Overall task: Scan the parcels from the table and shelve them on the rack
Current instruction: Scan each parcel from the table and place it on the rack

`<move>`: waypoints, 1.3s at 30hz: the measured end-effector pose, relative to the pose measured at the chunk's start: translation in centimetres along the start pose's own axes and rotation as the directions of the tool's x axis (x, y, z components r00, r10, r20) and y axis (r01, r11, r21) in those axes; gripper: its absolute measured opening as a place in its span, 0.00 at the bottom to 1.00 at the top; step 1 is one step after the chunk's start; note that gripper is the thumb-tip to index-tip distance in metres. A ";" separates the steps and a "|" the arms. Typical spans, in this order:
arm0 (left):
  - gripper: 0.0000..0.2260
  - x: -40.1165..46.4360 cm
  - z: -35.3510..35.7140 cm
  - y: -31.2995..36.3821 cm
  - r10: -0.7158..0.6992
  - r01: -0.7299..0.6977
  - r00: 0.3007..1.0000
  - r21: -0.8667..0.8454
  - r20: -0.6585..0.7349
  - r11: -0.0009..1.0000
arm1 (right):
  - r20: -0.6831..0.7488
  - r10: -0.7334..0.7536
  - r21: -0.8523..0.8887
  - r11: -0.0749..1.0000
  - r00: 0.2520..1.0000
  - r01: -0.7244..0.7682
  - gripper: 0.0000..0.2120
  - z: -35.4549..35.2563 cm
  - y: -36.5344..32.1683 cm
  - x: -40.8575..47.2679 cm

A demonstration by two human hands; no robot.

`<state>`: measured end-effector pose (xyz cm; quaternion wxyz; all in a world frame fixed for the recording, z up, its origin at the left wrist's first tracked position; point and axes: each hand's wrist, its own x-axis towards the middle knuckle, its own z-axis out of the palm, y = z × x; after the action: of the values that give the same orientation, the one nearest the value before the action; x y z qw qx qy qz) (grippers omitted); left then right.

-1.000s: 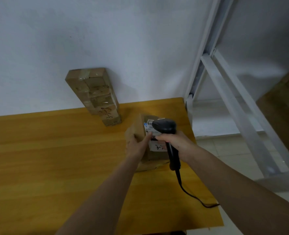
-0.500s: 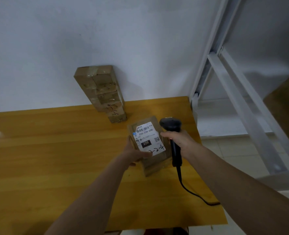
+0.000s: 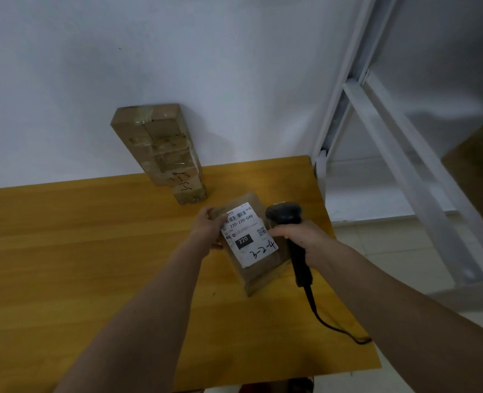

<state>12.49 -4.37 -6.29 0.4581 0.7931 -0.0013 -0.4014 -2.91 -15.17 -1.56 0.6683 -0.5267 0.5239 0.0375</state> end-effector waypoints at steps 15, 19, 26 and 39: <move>0.17 -3.3 0.6 2.3 0.548 -0.458 0.819 0.383 -0.169 0.802 | 0.096 -0.149 0.050 0.988 0.984 0.145 0.11 -0.7 0.2 -1.9; 0.18 -4.3 1.9 2.7 0.596 -0.476 0.789 0.463 -0.151 0.748 | 0.019 -0.251 -0.041 0.967 0.968 0.251 0.08 -1.7 -0.4 -3.3; 0.20 -5.2 2.7 3.7 0.585 -0.411 0.793 0.559 -0.171 0.720 | -0.009 -0.358 -0.144 0.925 0.934 0.353 0.02 -3.1 2.1 -6.4; 0.17 -5.7 3.1 4.1 0.558 -0.368 0.798 0.550 -0.226 0.749 | 0.089 -0.413 -0.136 0.896 0.906 0.422 0.05 -4.4 4.8 -8.8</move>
<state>8.14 -6.84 -0.45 0.3247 0.9161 -0.2134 -0.0992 -12.67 -11.94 2.22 0.6336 -0.6749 0.3747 -0.0518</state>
